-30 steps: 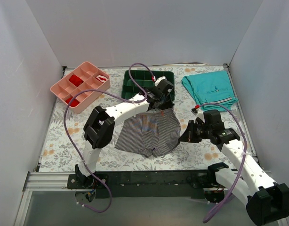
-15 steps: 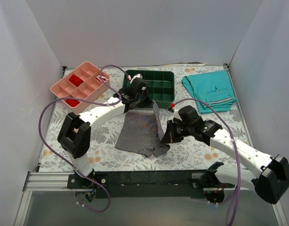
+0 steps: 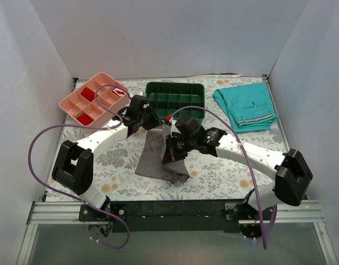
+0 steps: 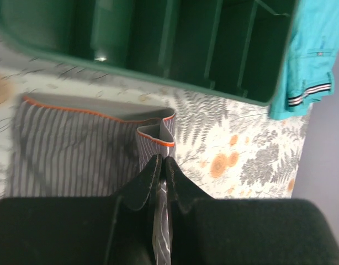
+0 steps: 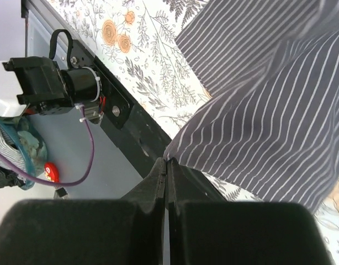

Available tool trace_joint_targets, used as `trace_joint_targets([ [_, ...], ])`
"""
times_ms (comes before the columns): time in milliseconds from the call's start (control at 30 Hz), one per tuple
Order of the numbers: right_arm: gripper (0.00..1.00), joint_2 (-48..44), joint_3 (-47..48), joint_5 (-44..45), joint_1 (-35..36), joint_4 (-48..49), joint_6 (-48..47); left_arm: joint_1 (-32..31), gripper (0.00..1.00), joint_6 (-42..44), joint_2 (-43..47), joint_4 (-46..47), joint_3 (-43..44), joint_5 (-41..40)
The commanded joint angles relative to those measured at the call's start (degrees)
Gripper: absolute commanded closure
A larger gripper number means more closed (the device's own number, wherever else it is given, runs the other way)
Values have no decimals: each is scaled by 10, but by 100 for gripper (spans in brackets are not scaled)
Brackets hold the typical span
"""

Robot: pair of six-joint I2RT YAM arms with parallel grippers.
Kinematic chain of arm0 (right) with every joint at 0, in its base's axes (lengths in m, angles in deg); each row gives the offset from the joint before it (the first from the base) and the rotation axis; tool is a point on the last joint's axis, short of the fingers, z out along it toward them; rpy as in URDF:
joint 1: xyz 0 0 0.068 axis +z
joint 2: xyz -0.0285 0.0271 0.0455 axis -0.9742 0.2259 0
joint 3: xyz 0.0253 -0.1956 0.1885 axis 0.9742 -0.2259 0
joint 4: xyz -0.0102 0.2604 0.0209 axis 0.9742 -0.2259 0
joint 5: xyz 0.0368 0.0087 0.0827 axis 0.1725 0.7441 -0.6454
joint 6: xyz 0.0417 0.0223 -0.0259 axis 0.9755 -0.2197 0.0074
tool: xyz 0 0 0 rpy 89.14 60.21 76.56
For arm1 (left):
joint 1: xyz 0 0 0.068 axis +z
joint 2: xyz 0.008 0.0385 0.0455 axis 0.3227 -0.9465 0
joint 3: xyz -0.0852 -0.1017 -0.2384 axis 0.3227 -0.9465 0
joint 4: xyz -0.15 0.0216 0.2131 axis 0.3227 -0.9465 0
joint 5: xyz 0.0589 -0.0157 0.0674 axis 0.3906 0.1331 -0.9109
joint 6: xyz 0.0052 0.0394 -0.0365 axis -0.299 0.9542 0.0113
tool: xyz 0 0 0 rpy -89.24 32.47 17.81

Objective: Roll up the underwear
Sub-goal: Fold the underwear at the center of the board.

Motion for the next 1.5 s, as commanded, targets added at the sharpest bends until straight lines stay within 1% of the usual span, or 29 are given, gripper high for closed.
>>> trace_joint_targets([
  [0,99,43,49,-2,19,20,4,30,100,16,56,19,-47,21],
  [100,99,75,70,-7,28,26,5,52,100,26,69,27,-78,28],
  [233,99,123,88,-9,33,51,8,78,100,49,63,55,-103,50],
  [500,99,205,131,-5,33,87,5,122,100,93,18,94,-105,110],
  [667,99,226,137,5,33,114,1,132,100,107,-28,86,-98,125],
  [833,99,249,148,-5,33,127,-5,142,100,104,-39,99,-112,120],
  [1033,99,281,158,-24,33,141,-1,156,100,106,-69,100,-97,128],
  [1467,99,334,178,-43,42,163,-6,161,100,106,-114,107,-92,132],
])
